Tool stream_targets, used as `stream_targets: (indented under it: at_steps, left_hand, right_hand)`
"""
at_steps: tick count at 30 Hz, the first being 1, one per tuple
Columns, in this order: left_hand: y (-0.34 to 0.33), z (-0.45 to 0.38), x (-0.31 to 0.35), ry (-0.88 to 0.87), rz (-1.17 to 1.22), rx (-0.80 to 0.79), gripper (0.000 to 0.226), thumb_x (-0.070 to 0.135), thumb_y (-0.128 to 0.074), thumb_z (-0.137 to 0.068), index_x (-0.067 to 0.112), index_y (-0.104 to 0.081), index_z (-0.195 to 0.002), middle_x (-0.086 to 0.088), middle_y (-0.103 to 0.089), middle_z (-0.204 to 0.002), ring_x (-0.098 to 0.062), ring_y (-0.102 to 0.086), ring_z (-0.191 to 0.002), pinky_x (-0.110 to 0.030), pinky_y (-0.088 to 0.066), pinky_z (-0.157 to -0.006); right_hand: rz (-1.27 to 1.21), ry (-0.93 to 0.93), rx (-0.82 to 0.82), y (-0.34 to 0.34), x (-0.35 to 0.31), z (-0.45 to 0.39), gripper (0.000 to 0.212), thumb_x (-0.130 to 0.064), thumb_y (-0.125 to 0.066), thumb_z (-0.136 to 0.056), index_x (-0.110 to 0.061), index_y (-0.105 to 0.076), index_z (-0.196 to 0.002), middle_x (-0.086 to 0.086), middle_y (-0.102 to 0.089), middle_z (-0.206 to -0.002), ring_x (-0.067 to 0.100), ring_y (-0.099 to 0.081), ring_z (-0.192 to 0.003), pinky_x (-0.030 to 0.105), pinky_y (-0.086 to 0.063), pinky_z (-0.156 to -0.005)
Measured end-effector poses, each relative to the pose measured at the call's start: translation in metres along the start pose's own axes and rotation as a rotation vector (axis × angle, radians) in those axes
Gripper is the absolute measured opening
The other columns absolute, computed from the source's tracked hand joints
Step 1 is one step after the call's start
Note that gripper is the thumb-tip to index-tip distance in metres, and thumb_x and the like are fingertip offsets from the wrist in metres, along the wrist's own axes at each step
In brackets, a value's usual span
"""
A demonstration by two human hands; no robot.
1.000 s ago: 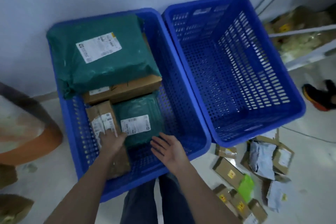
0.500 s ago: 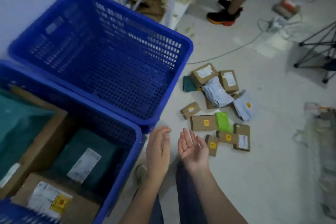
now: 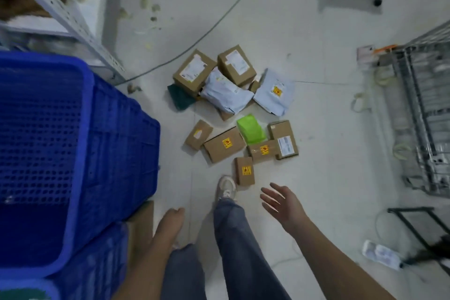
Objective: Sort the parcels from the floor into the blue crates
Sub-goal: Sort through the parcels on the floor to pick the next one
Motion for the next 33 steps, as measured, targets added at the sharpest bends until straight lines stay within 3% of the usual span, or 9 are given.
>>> stream_targets:
  at_steps: [3,6,8,17,24,26,29,31,33]
  left_hand:
    - [-0.008,-0.024,0.045,-0.050,-0.011,-0.039,0.032,0.022,-0.036,-0.098,-0.002,-0.054,-0.109,-0.017,-0.058,-0.108,-0.028,-0.054,-0.092,-0.029,-0.037,-0.075]
    - [-0.014,-0.051,0.085,-0.115,-0.001,-0.059,0.026,0.025,-0.035,-0.098,0.008,-0.053,-0.089,-0.016,-0.059,-0.102,-0.027,-0.056,-0.088,-0.030,-0.038,-0.074]
    - [-0.016,-0.079,0.108,-0.109,0.003,-0.064,0.031,0.027,-0.036,-0.097,0.004,-0.056,-0.099,-0.020,-0.059,-0.110,-0.032,-0.056,-0.101,-0.035,-0.042,-0.085]
    - [-0.044,-0.241,0.150,-0.124,-0.238,-0.109,0.041,0.028,-0.033,-0.097,0.003,-0.050,-0.124,-0.020,-0.053,-0.130,-0.033,-0.051,-0.118,-0.041,-0.040,-0.103]
    - [-0.072,-0.346,0.146,-0.029,-0.097,-0.156,0.041,0.023,-0.037,-0.099,-0.005,-0.051,-0.125,-0.024,-0.054,-0.127,-0.035,-0.054,-0.115,-0.040,-0.044,-0.096]
    - [-0.081,-0.368,0.148,0.040,0.041,-0.154,0.034,0.024,-0.040,-0.098,-0.003,-0.056,-0.111,-0.020,-0.060,-0.106,-0.029,-0.059,-0.090,-0.037,-0.049,-0.081]
    - [-0.098,-0.385,0.158,0.142,0.140,-0.157,0.020,0.026,-0.043,-0.097,0.006,-0.048,-0.096,-0.007,-0.047,-0.079,-0.015,-0.045,-0.065,-0.029,-0.043,-0.062]
    - [-0.107,-0.394,0.165,0.148,0.204,-0.175,0.021,0.027,-0.044,-0.098,0.010,-0.047,-0.110,-0.005,-0.048,-0.082,-0.014,-0.048,-0.071,-0.032,-0.046,-0.073]
    - [-0.115,-0.404,0.170,0.149,0.261,-0.207,0.036,0.027,-0.045,-0.097,0.008,-0.047,-0.127,-0.012,-0.054,-0.111,-0.021,-0.055,-0.094,-0.033,-0.047,-0.089]
  right_hand:
    - [0.231,-0.012,0.018,0.006,-0.030,-0.033,0.029,-0.023,-0.036,-0.100,-0.010,-0.052,-0.121,0.016,-0.062,-0.114,0.031,-0.060,-0.100,0.033,-0.052,-0.073]
    - [0.516,-0.015,0.035,0.002,-0.049,-0.076,0.028,-0.022,-0.046,-0.096,-0.008,-0.058,-0.118,0.014,-0.068,-0.103,0.028,-0.065,-0.089,0.032,-0.054,-0.070]
    - [0.631,0.006,0.039,-0.004,-0.056,-0.107,0.028,-0.021,-0.047,-0.097,-0.006,-0.060,-0.117,0.014,-0.068,-0.098,0.028,-0.064,-0.086,0.032,-0.052,-0.070]
    - [0.835,0.093,0.095,-0.060,-0.043,-0.269,0.013,-0.013,-0.044,-0.094,-0.011,-0.057,-0.097,0.009,-0.060,-0.088,0.024,-0.056,-0.083,0.032,-0.046,-0.070]
    - [1.062,0.129,0.046,-0.107,-0.030,-0.375,0.054,-0.035,-0.053,-0.082,-0.004,-0.051,-0.127,0.018,-0.056,-0.124,0.030,-0.055,-0.109,0.028,-0.042,-0.080]
    - [1.103,0.079,0.036,-0.122,-0.035,-0.400,0.084,-0.055,-0.052,-0.068,-0.010,-0.041,-0.137,0.019,-0.046,-0.137,0.031,-0.048,-0.122,0.038,-0.041,-0.097]
    - [1.238,0.144,0.042,-0.140,-0.046,-0.438,0.074,-0.049,-0.052,-0.088,-0.007,-0.031,-0.145,0.020,-0.030,-0.147,0.037,-0.032,-0.136,0.041,-0.030,-0.111]
    - [1.302,0.185,0.149,-0.144,-0.053,-0.462,0.073,-0.048,-0.049,-0.090,-0.005,-0.027,-0.145,0.021,-0.026,-0.148,0.039,-0.030,-0.137,0.040,-0.029,-0.111]
    - [1.322,0.197,0.212,-0.144,-0.054,-0.481,0.075,-0.047,-0.050,-0.087,-0.003,-0.028,-0.143,0.020,-0.029,-0.147,0.038,-0.032,-0.135,0.041,-0.031,-0.110]
Point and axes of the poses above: each hand's wrist, its own z-axis away from the middle knuckle, its own y-axis out of the back of the hand, x = y × z, the point moved 2 cm from there along -z, towards the middle knuckle
